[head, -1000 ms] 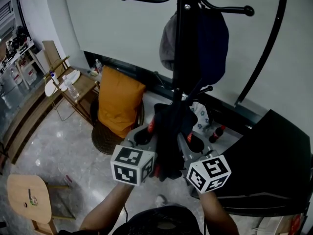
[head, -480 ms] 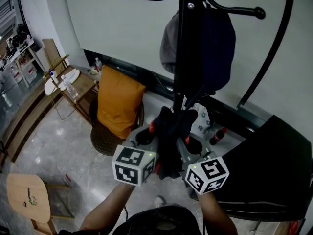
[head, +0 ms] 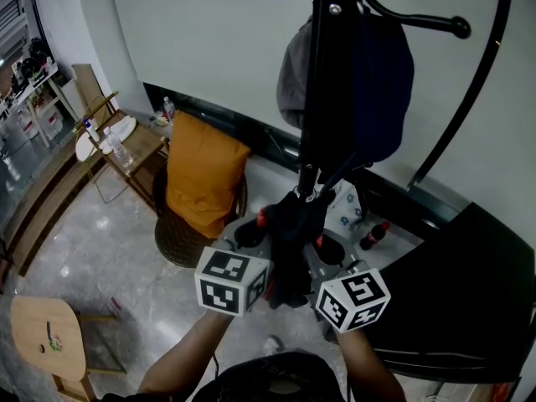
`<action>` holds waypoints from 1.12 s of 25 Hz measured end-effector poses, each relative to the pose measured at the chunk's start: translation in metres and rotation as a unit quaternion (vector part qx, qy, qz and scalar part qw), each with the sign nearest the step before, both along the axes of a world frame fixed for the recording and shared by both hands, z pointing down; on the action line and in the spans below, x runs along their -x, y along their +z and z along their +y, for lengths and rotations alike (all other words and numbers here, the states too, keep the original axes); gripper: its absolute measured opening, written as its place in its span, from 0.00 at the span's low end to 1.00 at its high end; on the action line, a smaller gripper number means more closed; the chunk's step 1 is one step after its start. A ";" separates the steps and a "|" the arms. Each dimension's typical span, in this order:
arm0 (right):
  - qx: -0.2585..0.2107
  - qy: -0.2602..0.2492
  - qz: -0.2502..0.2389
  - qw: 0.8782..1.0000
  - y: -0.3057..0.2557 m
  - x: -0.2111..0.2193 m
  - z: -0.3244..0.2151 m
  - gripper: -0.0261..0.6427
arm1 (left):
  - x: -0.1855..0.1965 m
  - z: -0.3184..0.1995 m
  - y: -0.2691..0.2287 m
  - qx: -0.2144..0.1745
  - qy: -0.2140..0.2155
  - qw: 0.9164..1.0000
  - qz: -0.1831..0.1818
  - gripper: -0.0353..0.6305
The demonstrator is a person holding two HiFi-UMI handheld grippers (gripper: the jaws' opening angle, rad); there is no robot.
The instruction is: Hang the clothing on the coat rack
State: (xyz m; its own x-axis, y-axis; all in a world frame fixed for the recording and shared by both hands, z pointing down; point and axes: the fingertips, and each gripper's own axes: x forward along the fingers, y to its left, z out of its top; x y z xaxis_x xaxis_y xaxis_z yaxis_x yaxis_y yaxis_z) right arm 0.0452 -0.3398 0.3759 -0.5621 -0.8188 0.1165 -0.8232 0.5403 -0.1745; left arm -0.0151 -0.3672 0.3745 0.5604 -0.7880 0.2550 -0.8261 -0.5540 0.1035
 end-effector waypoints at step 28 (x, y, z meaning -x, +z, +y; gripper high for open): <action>0.023 -0.001 0.002 1.000 0.021 0.004 -0.020 0.08 | 0.003 -0.020 0.021 0.017 -0.003 1.000 -0.015 0.10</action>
State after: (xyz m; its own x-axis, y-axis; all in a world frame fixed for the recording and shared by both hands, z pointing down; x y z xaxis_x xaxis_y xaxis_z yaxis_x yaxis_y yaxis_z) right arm 0.0410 -0.3600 0.3968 -0.5630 -0.8114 0.1568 -0.8230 0.5332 -0.1959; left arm -0.0177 -0.3869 0.3952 0.5478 -0.7813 0.2993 -0.8321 -0.5460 0.0974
